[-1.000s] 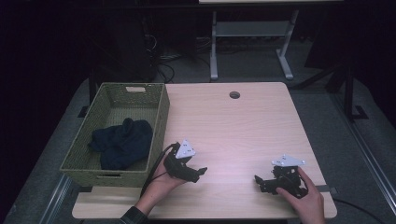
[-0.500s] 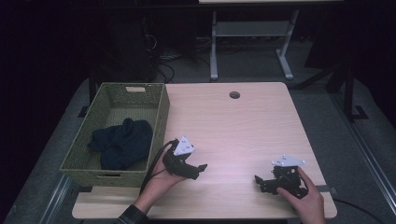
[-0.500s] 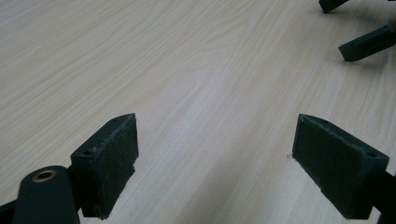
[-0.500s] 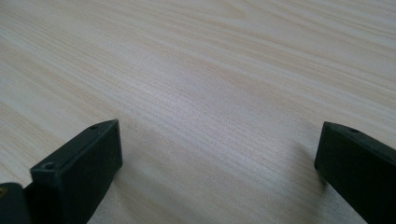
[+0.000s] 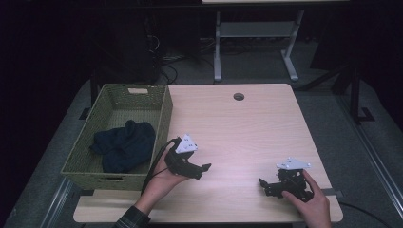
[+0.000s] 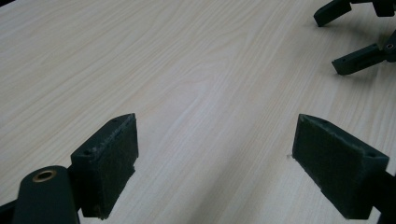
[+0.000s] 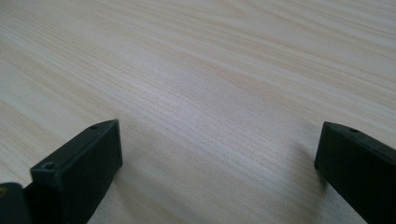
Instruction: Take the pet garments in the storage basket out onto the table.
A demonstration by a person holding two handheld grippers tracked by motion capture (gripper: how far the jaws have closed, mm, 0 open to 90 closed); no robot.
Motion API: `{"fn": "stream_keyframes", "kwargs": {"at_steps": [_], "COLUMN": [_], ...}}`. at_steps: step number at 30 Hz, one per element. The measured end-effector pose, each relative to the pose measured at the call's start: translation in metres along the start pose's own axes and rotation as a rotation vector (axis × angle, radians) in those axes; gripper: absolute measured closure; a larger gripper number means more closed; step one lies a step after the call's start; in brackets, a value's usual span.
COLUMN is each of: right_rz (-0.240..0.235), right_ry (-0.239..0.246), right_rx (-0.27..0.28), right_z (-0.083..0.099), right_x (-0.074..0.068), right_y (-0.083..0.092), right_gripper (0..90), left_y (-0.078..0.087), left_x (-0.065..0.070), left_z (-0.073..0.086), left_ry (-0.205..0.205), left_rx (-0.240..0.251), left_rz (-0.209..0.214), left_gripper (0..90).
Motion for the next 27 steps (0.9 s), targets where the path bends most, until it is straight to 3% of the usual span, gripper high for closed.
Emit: {"fn": "stream_keyframes", "kwargs": {"at_steps": [12, 17, 27], "right_rz": [0.000, 0.000, -0.001], "right_ry": [-0.001, -0.001, 0.001], "right_rx": [0.000, 0.000, 0.000], "right_z": [0.000, 0.000, 0.000], "right_x": [0.000, 0.000, 0.000], "right_y": [0.000, 0.000, 0.000], "right_gripper": [0.4, 0.4, 0.5], "left_y": [0.009, 0.011, 0.024], "left_x": [-0.008, -0.008, -0.018], "left_z": [-0.011, -0.015, -0.023], "left_ry": [0.022, 0.007, 0.021], "left_rx": [0.028, 0.026, 0.057], "left_rz": [-0.002, 0.003, 0.001], "left_gripper": [14.3, 14.3, 14.3]}}
Point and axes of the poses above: each handheld gripper's, and its own axes: y roughly backward along the jaws, z roughly out of its underside, x roughly to its right, the point moved 1 cm from there along -y, roughly forward along the jaws, and after that the axes turned 6 degrees about -y, right-handed, at the moved point
